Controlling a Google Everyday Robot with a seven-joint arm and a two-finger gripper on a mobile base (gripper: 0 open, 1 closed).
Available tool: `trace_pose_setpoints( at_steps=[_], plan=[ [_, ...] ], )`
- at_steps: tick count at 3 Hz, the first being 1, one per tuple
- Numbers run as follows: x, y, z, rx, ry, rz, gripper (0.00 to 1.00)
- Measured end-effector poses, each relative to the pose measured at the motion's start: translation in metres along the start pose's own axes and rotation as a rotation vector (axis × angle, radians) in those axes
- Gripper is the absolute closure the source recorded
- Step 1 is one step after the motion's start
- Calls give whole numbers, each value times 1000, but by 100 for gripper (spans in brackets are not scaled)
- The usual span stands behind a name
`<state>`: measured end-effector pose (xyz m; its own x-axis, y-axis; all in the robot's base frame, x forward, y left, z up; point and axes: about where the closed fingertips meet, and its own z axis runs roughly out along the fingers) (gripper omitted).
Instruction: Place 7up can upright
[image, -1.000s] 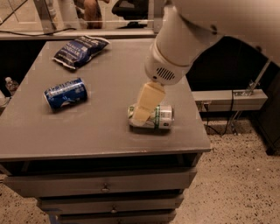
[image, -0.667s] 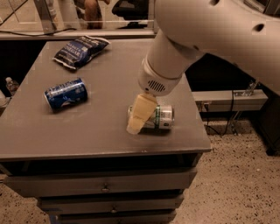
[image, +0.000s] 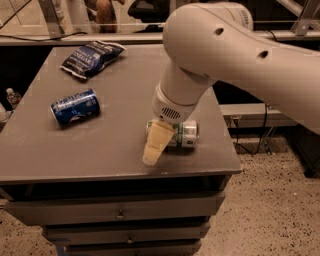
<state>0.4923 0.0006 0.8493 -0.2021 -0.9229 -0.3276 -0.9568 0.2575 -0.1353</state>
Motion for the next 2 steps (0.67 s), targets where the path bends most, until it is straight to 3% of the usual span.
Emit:
trace_pose_setpoints(
  at_steps=[2],
  plan=[
    [7,1,19,-25,50,29,40]
  ],
)
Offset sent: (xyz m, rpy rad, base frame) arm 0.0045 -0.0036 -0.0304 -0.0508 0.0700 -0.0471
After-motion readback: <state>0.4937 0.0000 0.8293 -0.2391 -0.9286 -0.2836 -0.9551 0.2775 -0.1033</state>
